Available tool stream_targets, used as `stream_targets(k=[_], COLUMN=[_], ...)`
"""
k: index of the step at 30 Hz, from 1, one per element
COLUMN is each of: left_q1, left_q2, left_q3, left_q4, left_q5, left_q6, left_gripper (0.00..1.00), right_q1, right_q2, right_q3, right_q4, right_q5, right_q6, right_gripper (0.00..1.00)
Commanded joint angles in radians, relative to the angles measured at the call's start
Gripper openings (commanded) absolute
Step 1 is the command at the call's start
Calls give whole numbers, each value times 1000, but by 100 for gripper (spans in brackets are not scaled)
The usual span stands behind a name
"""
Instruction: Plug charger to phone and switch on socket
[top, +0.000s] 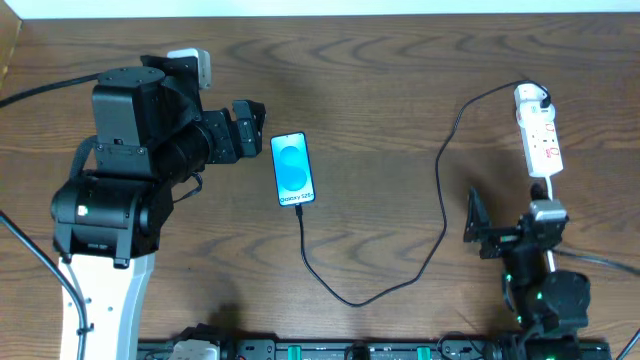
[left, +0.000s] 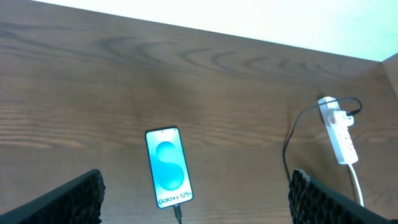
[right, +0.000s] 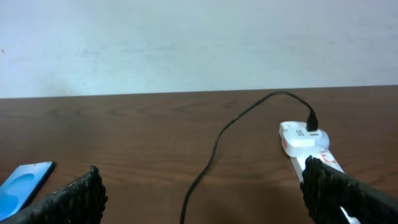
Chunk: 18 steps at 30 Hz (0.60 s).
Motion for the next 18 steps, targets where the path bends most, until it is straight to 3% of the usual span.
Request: stream_targets(k=[1,18], left_q1=[4,4], left_q2=[-2,-2], left_q3=[8,8], left_q4=[-2,-2], left_q5=[-10,-10], left_q6=[2,2], left_gripper=[94,94], right_q1=[-8,-8], right_q2=[-77,-149], right_q3=[-57,-127], right_q4=[6,-28], right_q5=[17,13], right_q6=[-11,-12], right_gripper=[99,99])
